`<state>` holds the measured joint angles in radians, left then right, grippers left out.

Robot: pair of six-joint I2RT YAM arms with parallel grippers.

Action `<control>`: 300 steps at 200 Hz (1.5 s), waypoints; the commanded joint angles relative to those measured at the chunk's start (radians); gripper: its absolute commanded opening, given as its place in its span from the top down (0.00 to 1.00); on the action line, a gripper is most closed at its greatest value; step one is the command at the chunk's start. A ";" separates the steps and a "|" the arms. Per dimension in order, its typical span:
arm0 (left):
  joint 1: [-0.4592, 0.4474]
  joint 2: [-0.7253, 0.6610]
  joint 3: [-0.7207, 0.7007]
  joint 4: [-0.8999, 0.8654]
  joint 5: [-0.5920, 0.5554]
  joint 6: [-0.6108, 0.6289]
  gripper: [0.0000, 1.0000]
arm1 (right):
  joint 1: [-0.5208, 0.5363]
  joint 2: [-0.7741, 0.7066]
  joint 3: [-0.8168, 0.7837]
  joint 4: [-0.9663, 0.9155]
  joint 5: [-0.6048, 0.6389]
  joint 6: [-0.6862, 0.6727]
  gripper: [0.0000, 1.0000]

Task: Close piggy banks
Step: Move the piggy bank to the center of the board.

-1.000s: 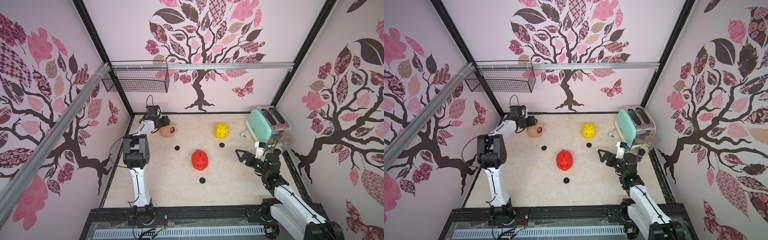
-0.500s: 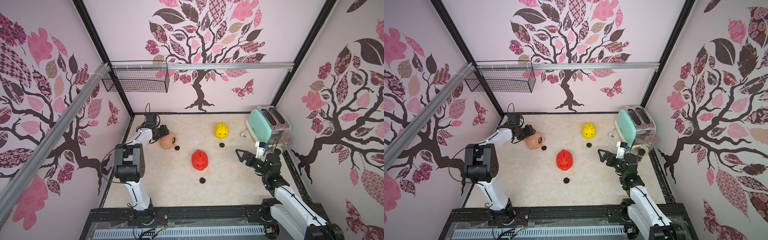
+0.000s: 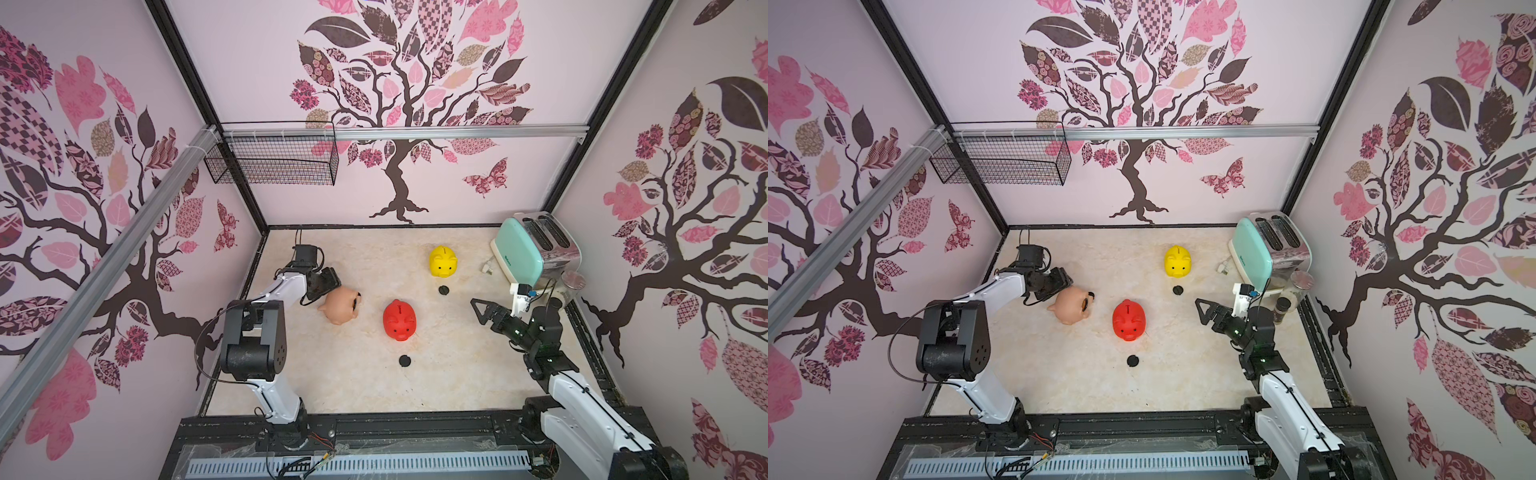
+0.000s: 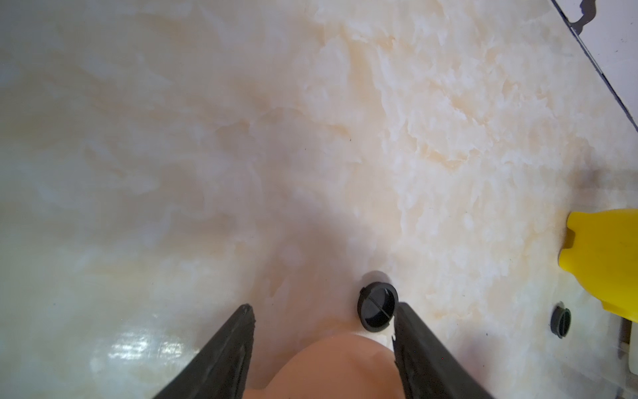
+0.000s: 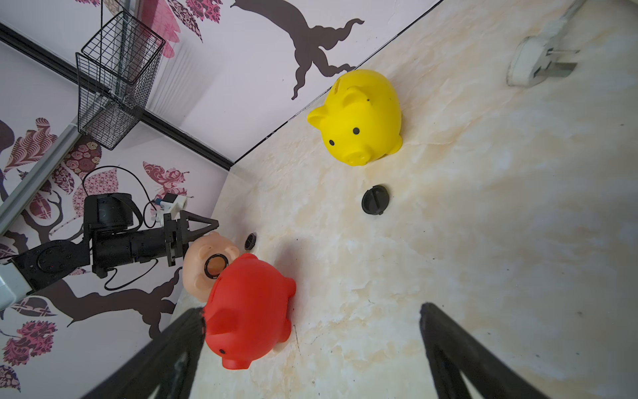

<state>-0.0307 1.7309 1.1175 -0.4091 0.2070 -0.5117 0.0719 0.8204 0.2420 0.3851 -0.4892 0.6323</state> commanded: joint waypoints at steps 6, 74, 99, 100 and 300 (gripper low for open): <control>0.014 -0.081 -0.050 0.001 -0.015 -0.040 0.33 | 0.008 0.005 0.036 0.007 -0.024 0.011 0.00; 0.028 -0.300 -0.143 -0.015 -0.130 -0.065 0.33 | 0.011 -0.085 0.038 0.015 -0.021 0.018 0.00; 0.028 -0.368 -0.187 0.035 -0.130 -0.060 0.32 | 0.014 -0.089 0.071 -0.022 -0.031 0.013 0.00; 0.028 -0.369 -0.189 0.037 -0.130 -0.060 0.32 | 0.015 -0.089 0.073 -0.024 -0.032 0.013 0.01; 0.025 -0.605 -0.534 0.251 -0.141 -0.203 0.38 | 0.596 0.575 0.736 -0.080 0.144 0.205 0.15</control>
<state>-0.0063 1.1641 0.6144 -0.1841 0.0807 -0.7082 0.6483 1.3323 0.8917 0.3275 -0.3313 0.8284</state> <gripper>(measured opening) 0.617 0.876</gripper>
